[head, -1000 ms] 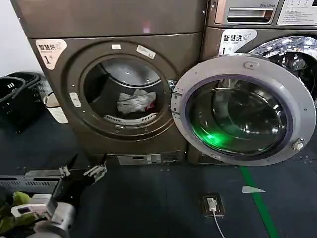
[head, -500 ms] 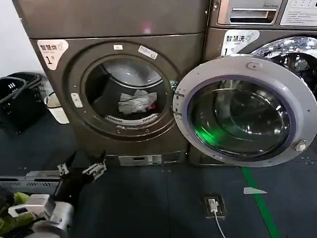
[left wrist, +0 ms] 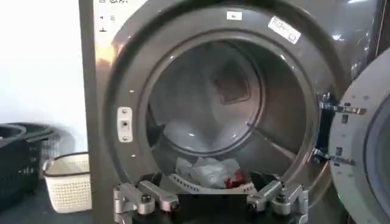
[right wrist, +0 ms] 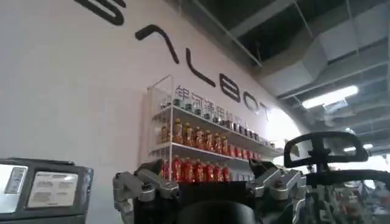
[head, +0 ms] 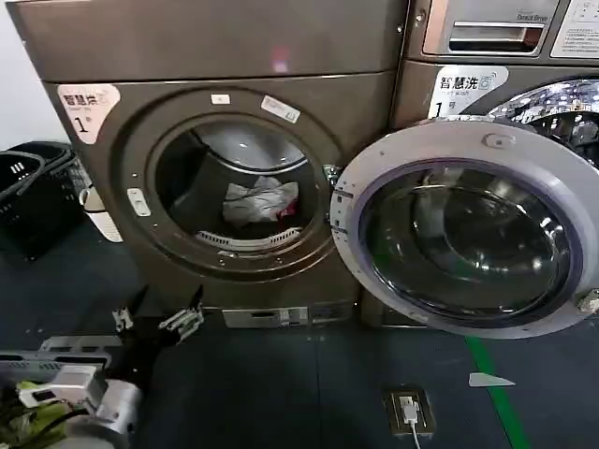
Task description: Grasp the clothes from the dryer.
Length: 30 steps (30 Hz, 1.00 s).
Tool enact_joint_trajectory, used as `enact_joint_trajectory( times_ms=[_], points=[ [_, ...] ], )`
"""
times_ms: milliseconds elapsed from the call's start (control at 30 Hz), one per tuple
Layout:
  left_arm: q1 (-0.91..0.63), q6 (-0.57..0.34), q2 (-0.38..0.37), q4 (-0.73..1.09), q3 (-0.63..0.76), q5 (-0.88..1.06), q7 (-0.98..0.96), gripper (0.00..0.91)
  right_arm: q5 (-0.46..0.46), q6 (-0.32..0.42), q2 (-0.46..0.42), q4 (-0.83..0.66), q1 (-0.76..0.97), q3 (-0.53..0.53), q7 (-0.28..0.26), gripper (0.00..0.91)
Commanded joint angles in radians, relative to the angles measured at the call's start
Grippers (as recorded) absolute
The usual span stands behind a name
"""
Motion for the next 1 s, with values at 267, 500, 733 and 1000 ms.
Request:
enact_joint_trajectory(
  times_ms=[267, 500, 733, 1000],
  points=[
    [-0.003, -0.003, -0.003, 0.004, 0.0, 0.002, 0.0, 0.907, 0.003, -0.001, 0.002, 0.001, 0.001, 0.002, -0.001, 0.907],
    [-0.003, -0.003, -0.002, 0.004, 0.0, 0.002, 0.0, 0.907, 0.005, 0.0, 0.003, 0.003, 0.001, 0.003, -0.001, 0.907],
    [-0.003, -0.005, -0.003, 0.005, 0.0, 0.003, 0.0, 0.907, 0.005, 0.001, 0.005, 0.002, 0.001, 0.004, -0.001, 0.907],
    [-0.001, -0.006, -0.004, 0.005, 0.001, 0.004, 0.0, 0.907, 0.005, 0.002, 0.012, 0.002, 0.005, 0.0, -0.004, 0.907]
  ],
)
